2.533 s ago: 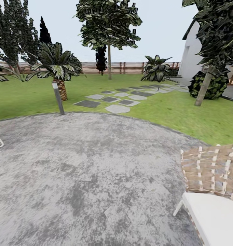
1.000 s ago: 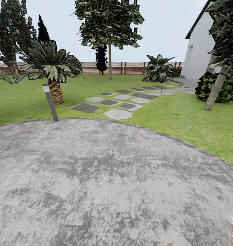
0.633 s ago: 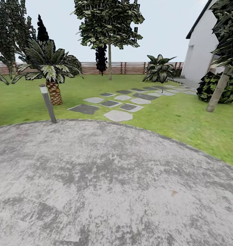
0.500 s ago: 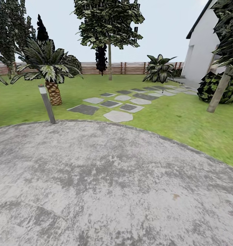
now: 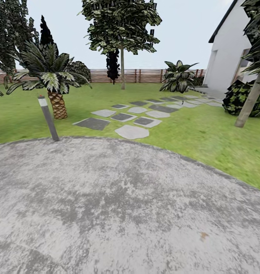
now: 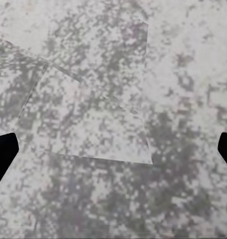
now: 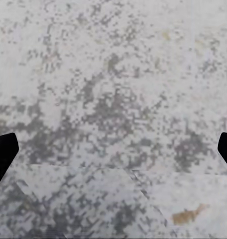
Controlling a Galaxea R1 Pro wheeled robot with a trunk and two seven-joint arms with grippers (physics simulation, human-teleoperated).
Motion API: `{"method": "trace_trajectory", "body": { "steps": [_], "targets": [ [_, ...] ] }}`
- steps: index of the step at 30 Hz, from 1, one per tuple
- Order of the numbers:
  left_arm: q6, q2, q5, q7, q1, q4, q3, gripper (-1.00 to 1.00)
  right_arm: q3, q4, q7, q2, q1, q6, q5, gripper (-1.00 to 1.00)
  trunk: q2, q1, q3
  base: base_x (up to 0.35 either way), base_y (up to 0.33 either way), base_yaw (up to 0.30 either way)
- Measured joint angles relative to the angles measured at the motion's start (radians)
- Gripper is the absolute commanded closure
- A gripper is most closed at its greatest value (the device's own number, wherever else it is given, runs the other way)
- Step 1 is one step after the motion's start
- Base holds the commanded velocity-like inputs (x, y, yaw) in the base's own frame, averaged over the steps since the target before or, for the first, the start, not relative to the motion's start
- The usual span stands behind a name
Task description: In the garden, pick up the pesticide atomizer on the floor and spray pesticide onto both trees until each tree trunk is fully covered.
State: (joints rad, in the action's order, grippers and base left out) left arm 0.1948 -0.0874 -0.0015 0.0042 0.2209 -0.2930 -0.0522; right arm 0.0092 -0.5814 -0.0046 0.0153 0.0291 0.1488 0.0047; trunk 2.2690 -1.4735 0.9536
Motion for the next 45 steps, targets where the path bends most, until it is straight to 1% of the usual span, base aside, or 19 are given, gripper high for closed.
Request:
{"method": "trace_trajectory", "body": {
  "steps": [12, 22, 30, 33, 35, 45],
  "targets": [
    [0.0, 0.0, -0.001, 0.0, 0.0, 0.0, 0.0, -1.0, -0.002, -0.001, 0.0, 0.0, 0.0, 0.001, 0.0, -1.0, 0.0, 0.0, 0.0, 0.34, 0.0, -0.007],
    [0.0, 0.0, -0.001, 0.0, 0.0, 0.0, 0.0, -1.0, -0.003, 0.0, 0.0, 0.0, 0.0, 0.001, 0.0, -1.0, 0.0, 0.0, 0.0, 0.34, 0.0, -0.237],
    [0.0, 0.0, -0.002, 0.0, 0.0, 0.0, 0.001, -1.0, -0.004, -0.001, 0.0, 0.001, 0.0, 0.002, 0.0, -1.0, 0.0, 0.0, 0.0, 0.34, 0.0, -0.042],
    [0.0, 0.0, -0.002, 0.0, 0.0, 0.0, 0.001, -1.0, -0.006, 0.001, 0.0, 0.001, 0.0, 0.043, 0.001, -1.0, 0.0, 0.0, 0.0, 0.34, 0.0, -0.001],
    [0.0, 0.0, -0.002, 0.0, 0.0, 0.0, 0.001, -1.0, -0.006, 0.001, 0.0, 0.001, 0.0, 0.056, 0.001, -1.0, 0.0, 0.0, 0.0, 0.34, 0.0, 0.0],
    [0.0, 0.0, -0.002, 0.0, 0.0, 0.0, 0.0, -1.0, -0.008, 0.025, 0.0, 0.002, 0.0, 0.064, 0.001, -1.0, 0.0, 0.0, 0.0, 0.34, 0.0, 0.0]
  ]
}}
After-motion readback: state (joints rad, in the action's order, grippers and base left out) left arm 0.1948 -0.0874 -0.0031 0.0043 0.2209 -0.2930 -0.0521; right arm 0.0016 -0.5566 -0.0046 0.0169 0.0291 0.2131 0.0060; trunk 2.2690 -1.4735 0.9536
